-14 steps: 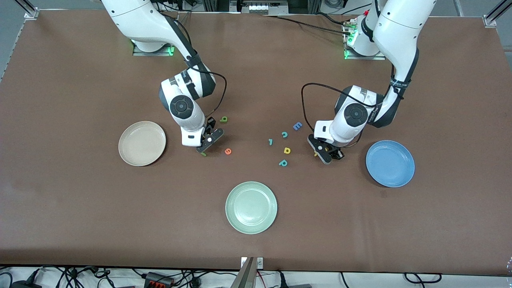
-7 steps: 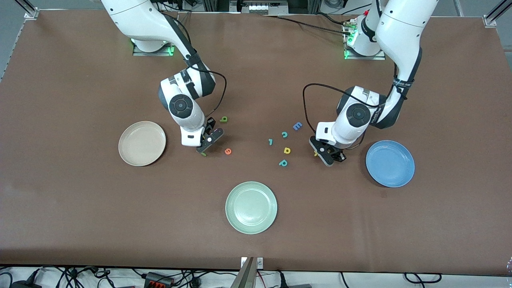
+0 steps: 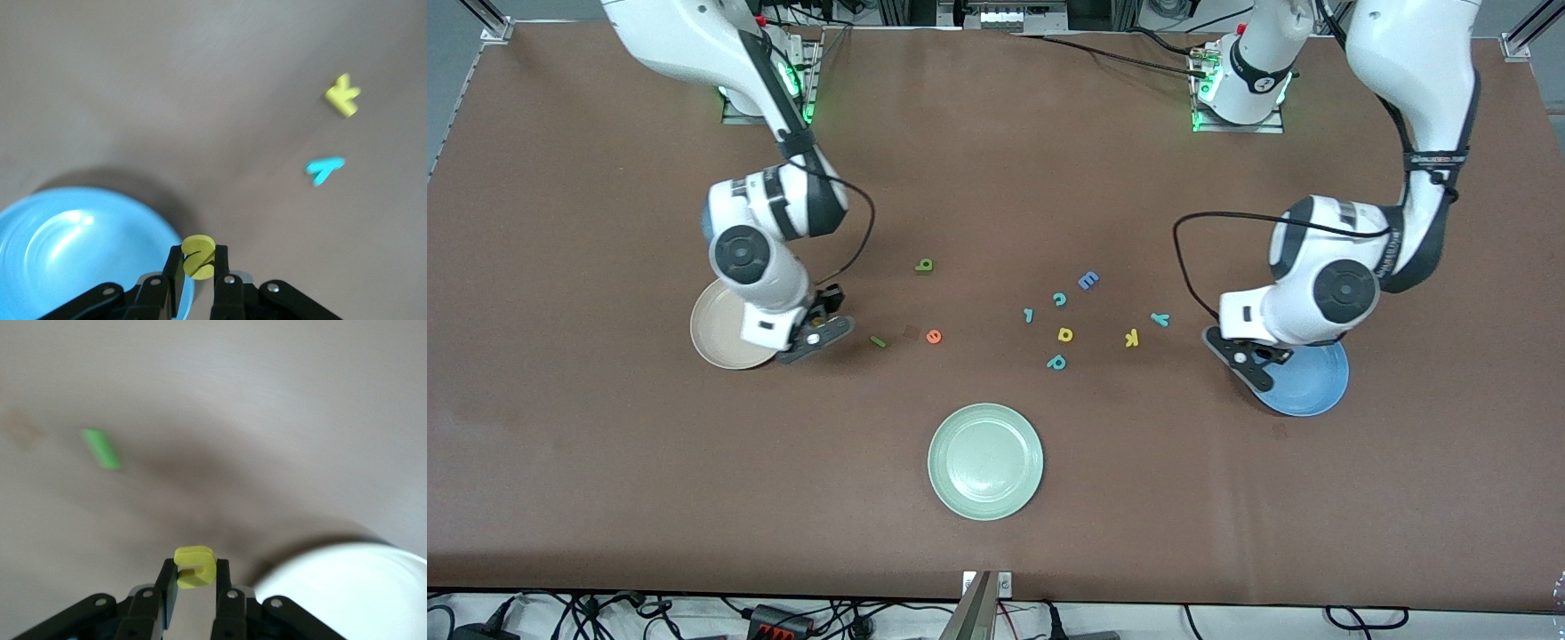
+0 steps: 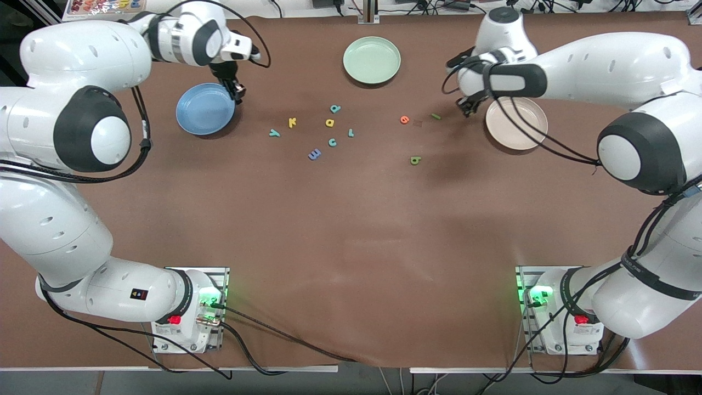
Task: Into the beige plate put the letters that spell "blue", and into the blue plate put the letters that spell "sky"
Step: 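Drop the u on the beige plate while the left gripper drops s on blue, then grasp the green stick with the right gripper while the left grasps yellow k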
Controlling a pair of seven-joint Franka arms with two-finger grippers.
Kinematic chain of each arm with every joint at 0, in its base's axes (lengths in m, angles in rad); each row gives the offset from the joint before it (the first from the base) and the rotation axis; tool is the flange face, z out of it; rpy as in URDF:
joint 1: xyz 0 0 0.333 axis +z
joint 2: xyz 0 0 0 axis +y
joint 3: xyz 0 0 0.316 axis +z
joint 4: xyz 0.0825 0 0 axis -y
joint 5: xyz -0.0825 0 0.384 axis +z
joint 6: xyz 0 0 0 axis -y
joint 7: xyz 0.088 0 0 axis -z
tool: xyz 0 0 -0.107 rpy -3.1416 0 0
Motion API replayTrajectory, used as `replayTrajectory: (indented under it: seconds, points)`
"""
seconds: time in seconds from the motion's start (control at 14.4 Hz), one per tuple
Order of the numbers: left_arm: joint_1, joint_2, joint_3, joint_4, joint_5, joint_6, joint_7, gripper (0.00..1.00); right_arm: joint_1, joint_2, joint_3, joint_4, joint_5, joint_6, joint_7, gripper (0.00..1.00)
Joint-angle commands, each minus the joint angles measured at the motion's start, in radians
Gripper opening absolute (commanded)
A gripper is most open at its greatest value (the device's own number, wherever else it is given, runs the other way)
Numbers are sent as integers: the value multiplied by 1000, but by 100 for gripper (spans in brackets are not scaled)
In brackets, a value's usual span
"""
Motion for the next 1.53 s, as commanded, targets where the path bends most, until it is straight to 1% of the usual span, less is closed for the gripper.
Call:
replayTrajectory:
  seconds: [0.0, 0.07, 0.14, 0.21, 0.28, 0.35, 0.42, 0.49, 0.56, 0.62, 0.76, 0.9, 0.97, 1.04, 1.11, 1.18, 1.32, 1.46]
  points:
    - [99, 37, -10, 3, 11, -12, 13, 11, 0, -12, -63, -13, 4, -77, 10, 12]
    - [106, 45, -8, 1, 11, -10, 12, 11, -6, -7, -86, -19, 4, -101, 11, 12]
    - [110, 53, -8, 1, 11, -10, 12, 14, -9, -7, -93, -29, 4, -116, 11, 12]
    - [112, 56, -7, 1, 11, -9, 12, 24, -15, -4, -96, -35, 4, -131, 12, 13]
    - [118, 60, -7, 1, 11, -6, 12, 51, -29, 8, -96, -39, 4, -133, 12, 14]
    - [129, 59, -10, 1, 11, -10, 12, 95, -52, 26, -94, -39, 4, -128, 11, 16]
    - [129, 47, -19, 1, 11, -25, 3, 100, -74, 43, -94, -36, 3, -124, 4, 16]
    - [124, 36, -25, 9, 1, -62, -14, 100, -81, 51, -93, -35, 3, -119, 3, 26]
    - [120, 28, -28, 12, -6, -76, -43, 100, -78, 50, -94, -33, 12, -121, 15, 80]
    - [109, 16, -31, 13, -6, -78, -81, 100, -75, 41, -94, -24, 12, -130, 21, 100]
    - [103, 10, -72, 12, -7, -84, -190, 100, -65, 15, -91, 13, 14, -168, 56, 100]
    - [100, 14, -129, 12, -9, -84, -357, 100, -49, 8, -84, 77, 21, -208, 58, 100]
    - [95, 20, -158, 12, -7, -78, -450, 100, -48, 8, -77, 92, 24, -207, 54, 100]
    - [84, 30, -168, 15, -7, -73, -542, 100, -45, 8, -46, 114, 26, -205, 60, 100]
    - [68, 43, -172, 20, -9, -50, -627, 100, -40, 16, -7, 135, 53, -202, 99, 100]
    - [46, 62, -183, 20, -9, -14, -698, 100, -25, 19, 5, 142, 87, -196, 166, 100]
    - [-38, 106, -188, 20, -6, 86, -819, 100, 23, 45, 5, 161, 101, -176, 224, 100]
    - [-109, 149, -180, 21, 17, 140, -991, 100, 40, 65, 7, 163, 75, -118, 173, 100]
